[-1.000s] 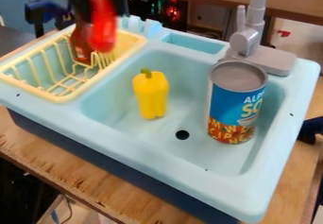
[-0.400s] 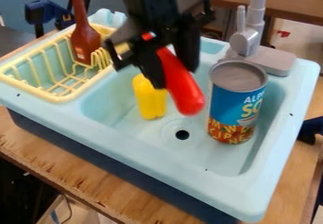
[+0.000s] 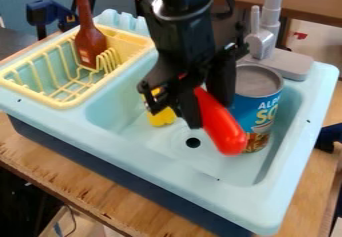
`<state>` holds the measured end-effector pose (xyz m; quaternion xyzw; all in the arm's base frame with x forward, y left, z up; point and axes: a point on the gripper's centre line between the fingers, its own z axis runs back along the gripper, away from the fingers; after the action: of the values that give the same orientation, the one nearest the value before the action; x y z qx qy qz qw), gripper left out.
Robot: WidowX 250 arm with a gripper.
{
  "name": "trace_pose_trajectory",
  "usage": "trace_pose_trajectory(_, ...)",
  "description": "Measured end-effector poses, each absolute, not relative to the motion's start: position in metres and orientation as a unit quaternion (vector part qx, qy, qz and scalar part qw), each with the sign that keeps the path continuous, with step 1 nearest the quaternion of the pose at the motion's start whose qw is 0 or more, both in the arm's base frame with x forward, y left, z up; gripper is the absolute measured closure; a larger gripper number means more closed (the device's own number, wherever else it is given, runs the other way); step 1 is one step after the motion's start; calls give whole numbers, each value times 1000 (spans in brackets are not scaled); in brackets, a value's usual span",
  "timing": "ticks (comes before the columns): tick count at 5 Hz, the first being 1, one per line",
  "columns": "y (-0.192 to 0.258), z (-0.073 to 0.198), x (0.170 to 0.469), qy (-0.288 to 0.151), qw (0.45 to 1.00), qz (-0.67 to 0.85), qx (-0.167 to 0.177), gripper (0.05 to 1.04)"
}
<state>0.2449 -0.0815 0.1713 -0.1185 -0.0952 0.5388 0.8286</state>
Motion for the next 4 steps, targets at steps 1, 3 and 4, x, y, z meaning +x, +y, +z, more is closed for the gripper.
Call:
trace_pose_trajectory(1,-78,161,253,-85,813,561,-131,546)
trace_pose_trajectory(3,-57,132,259,-61,774,618,-123,546)
trace_pose_trajectory(4,-60,118,255,-42,753,645,-128,546)
